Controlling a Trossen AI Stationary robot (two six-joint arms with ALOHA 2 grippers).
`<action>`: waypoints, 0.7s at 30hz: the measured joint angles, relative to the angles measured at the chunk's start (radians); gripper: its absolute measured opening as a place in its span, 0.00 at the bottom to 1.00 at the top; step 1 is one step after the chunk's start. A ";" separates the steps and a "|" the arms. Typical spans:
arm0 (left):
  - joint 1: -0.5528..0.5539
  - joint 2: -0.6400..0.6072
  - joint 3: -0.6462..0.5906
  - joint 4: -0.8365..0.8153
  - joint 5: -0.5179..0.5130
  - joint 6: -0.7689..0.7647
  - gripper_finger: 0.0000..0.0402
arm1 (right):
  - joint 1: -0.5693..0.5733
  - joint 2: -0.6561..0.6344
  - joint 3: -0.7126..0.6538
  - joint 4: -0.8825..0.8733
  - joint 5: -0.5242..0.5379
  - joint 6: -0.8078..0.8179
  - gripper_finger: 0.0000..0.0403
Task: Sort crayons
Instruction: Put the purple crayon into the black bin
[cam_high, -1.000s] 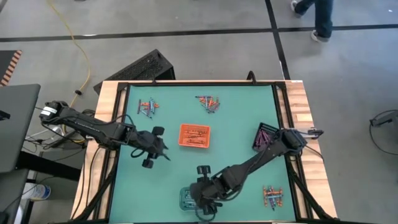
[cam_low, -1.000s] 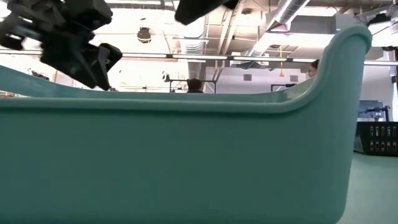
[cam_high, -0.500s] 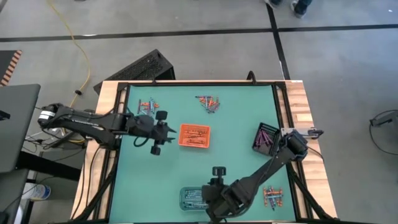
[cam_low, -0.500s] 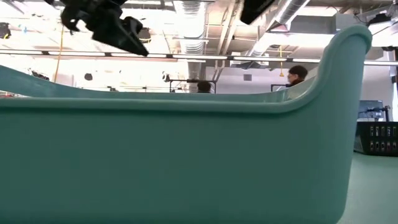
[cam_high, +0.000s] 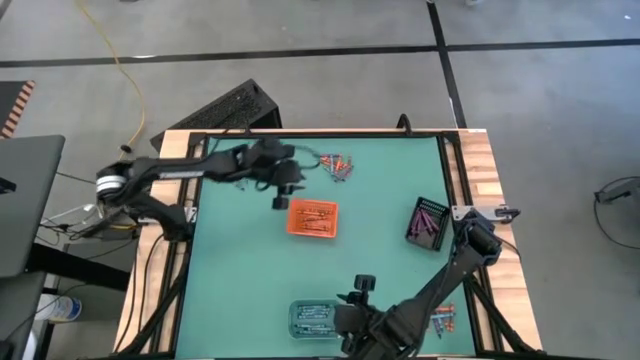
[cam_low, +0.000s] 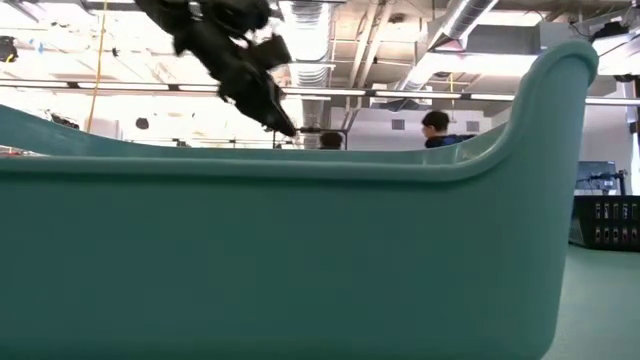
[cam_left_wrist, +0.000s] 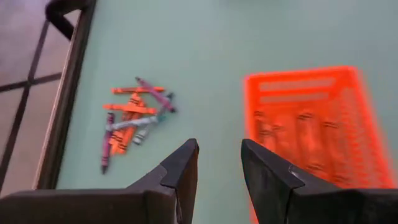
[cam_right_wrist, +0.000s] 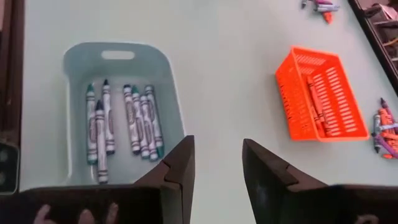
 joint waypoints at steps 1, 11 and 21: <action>0.020 0.037 0.036 -0.021 0.007 0.012 0.28 | 0.000 0.000 0.000 -0.001 0.001 0.007 0.31; 0.201 0.376 0.411 -0.275 0.075 0.158 0.28 | 0.025 0.000 0.000 -0.051 0.000 0.085 0.31; 0.323 0.550 0.568 -0.379 0.211 0.279 0.28 | 0.109 0.000 0.000 -0.157 0.007 0.287 0.31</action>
